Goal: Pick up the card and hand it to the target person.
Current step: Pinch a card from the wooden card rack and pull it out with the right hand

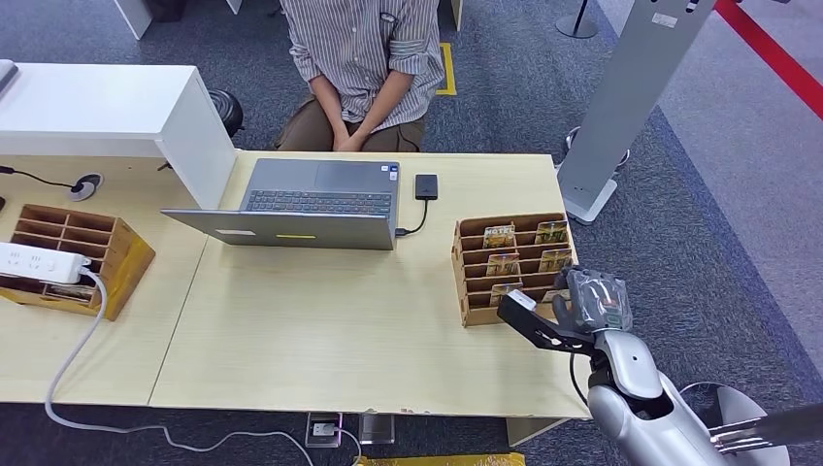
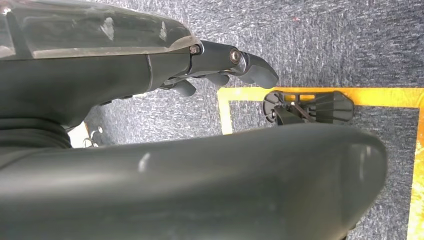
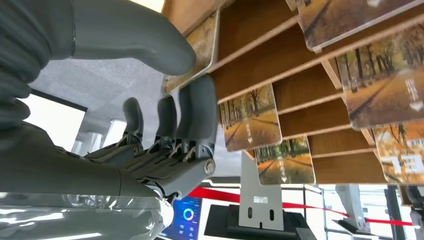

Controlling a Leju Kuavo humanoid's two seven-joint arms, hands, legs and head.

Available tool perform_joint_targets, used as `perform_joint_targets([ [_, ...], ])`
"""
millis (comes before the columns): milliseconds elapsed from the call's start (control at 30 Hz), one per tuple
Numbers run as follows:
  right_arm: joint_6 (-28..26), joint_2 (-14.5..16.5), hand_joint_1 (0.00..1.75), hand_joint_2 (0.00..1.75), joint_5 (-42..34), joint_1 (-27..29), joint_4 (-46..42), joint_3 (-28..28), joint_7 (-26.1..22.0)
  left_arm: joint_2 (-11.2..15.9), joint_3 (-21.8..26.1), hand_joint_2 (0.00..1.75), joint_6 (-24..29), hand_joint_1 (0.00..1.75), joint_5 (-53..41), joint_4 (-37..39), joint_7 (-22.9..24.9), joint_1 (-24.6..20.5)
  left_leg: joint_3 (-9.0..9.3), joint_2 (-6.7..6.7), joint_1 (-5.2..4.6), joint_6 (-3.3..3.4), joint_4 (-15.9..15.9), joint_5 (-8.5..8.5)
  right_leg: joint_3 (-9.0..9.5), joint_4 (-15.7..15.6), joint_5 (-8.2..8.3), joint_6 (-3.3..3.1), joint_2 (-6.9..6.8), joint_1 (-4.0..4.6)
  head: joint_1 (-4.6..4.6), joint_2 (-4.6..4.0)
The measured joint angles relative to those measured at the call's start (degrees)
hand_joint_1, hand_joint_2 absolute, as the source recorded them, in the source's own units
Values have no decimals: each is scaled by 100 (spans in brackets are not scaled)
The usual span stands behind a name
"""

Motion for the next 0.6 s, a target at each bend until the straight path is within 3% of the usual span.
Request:
perform_joint_targets([
  [167,0,-9,103,175,-6,6,0,0,6,0,0,0,0,0,0,0,0,0,0,0,0,0,0,0,0,0,0,0,0,0,-1,0],
  [467,0,-9,128,175,-6,6,2,2,6,0,0,0,0,0,0,0,0,0,0,0,0,0,0,0,0,0,0,0,0,0,-1,0],
  [600,2,-9,135,175,-6,3,1,2,6,0,0,175,-29,0,-9,0,-26,0,0,0,0,0,0,0,0,0,0,0,0,0,-1,0],
])
